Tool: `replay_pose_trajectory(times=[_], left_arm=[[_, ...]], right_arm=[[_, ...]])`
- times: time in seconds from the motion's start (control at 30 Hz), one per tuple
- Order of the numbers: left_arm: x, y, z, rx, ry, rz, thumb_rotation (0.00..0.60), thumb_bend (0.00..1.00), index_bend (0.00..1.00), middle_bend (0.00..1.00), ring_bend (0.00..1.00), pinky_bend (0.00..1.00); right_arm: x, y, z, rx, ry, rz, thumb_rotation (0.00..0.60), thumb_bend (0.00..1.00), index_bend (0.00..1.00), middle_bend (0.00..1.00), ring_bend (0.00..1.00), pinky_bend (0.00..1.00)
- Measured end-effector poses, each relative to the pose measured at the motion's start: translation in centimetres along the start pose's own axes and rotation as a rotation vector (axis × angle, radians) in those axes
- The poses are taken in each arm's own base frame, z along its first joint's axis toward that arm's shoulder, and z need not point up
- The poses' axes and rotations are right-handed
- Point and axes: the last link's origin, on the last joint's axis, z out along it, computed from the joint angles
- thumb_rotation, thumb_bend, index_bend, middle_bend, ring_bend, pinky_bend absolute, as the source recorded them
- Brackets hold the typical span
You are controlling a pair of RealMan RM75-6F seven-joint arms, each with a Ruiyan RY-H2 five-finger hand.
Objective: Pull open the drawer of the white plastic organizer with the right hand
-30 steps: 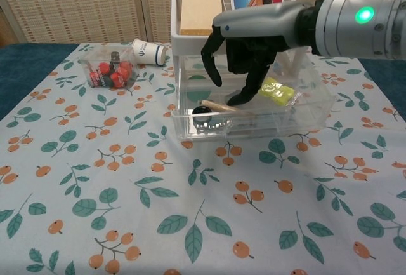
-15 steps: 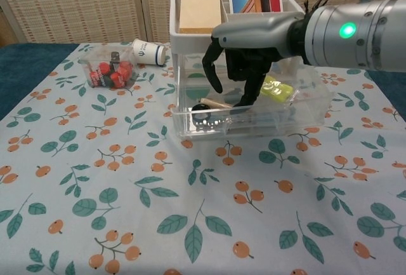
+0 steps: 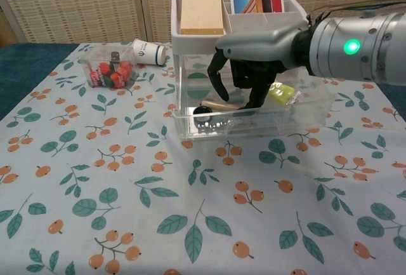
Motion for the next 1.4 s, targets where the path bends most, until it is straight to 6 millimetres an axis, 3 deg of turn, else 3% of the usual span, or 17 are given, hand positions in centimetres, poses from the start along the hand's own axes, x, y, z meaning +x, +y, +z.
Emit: replay_pose_trajectory(times=[0.43, 0.97, 1.4], left_arm=[[0.1, 0.1, 0.2, -0.001, 0.004, 0.002, 0.6, 0.22, 0.02, 0.0, 0.0, 0.07], [0.1, 0.2, 0.3, -0.003, 0.007, 0.003, 0.6, 0.22, 0.02, 0.0, 0.0, 0.07], [0.1, 0.3, 0.4, -0.009, 0.005, 0.005, 0.6, 0.22, 0.02, 0.0, 0.0, 0.07]], right_arm=[[-0.4, 0.5, -0.3, -0.016, -0.009, -0.028, 0.6, 0.21, 0.54, 1.0, 1.0, 1.0], [-0.7, 0.7, -0.4, -0.022, -0.003, -0.007, 0.6, 0.47, 0.55, 1.0, 1.0, 1.0], [0.3, 0.9, -1.9, -0.02, 0.068, 0.063, 0.6, 0.5, 0.55, 1.0, 1.0, 1.0]])
